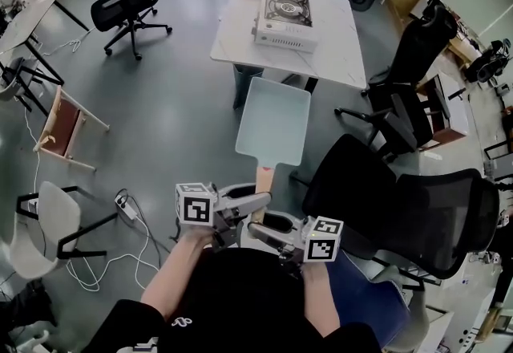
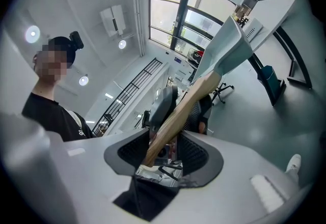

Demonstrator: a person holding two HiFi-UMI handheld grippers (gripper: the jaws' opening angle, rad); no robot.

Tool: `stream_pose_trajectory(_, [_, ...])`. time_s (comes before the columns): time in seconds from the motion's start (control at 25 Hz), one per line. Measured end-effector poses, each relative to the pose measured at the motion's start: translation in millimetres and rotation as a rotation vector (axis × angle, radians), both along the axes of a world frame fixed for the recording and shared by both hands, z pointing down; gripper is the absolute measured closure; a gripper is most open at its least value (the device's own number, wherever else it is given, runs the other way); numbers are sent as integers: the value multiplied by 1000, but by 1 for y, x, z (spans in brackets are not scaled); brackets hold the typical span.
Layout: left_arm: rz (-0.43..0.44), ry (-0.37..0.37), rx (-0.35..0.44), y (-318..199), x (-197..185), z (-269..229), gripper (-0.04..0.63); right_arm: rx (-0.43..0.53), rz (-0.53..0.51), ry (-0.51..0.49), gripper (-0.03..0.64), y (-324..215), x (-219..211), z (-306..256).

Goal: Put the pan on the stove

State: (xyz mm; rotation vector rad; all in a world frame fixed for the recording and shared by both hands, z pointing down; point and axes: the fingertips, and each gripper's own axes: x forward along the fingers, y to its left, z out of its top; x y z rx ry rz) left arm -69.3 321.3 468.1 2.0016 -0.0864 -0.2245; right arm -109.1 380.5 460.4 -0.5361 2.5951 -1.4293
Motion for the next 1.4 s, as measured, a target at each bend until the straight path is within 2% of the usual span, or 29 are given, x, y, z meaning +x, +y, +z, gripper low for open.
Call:
stream_pose_trajectory(0.2, [-2, 8, -19, -36, 23, -3, 383, -7, 11, -7, 434, -36, 22, -1])
stream_pose_trajectory(0.88, [-18, -13, -15, -144, 91, -13, 383, 4, -7, -23, 434, -143, 92, -12])
stream_pose_trajectory(1.4, [-64, -3, -2, -201, 117, -11, 383, 20, -46, -15, 434, -199, 120, -9])
